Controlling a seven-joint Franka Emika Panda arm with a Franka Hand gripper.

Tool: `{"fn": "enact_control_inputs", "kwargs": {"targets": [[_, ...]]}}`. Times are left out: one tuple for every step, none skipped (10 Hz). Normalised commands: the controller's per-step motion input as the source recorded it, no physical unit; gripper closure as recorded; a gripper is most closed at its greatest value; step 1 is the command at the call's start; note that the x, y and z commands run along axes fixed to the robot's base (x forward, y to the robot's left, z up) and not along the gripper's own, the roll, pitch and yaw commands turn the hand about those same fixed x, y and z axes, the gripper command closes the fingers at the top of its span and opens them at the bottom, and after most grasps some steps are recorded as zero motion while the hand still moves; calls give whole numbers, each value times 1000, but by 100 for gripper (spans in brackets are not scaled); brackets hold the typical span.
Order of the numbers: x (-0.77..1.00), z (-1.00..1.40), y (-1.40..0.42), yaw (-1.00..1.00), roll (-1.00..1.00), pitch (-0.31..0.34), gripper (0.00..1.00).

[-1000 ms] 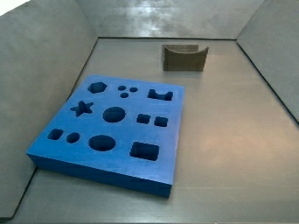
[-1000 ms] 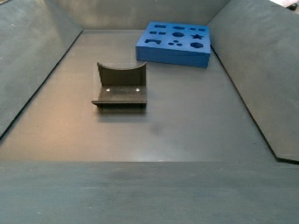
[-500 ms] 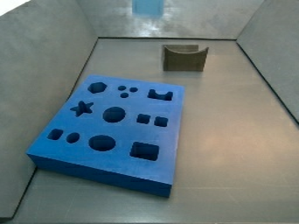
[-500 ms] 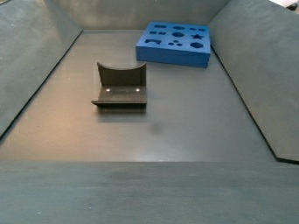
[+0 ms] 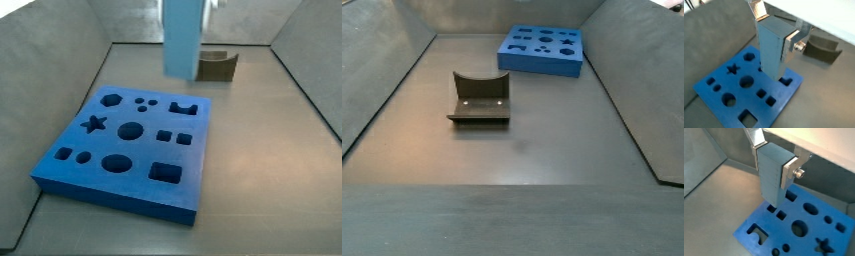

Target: Insert the rectangle object.

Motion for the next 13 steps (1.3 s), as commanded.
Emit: {"fn": "enact_control_inputs", "kwargs": {"targets": [[246,-586,-123,-20,173,0,100],[194,-577,-123,-34,129,-6,100],[131,-546,-226,-17,113,-19,100],[0,-460,-469,0,53,-57,100],[0,-437,-509,17,0,-77,100],[0,-417,-557,46,0,-123,100],[0,-440,-534,106,0,-154,100],[0,-460,-546,126,13,-154,100],[-34,-349,-523,157,49,-164,100],[-180,-163,-411,151,84,-169,100],[-237,-26,-309,91,74,-140,100],[-291,0,-206,69,46,-124,100],[-194,0,0,97,19,-83,100]]}}
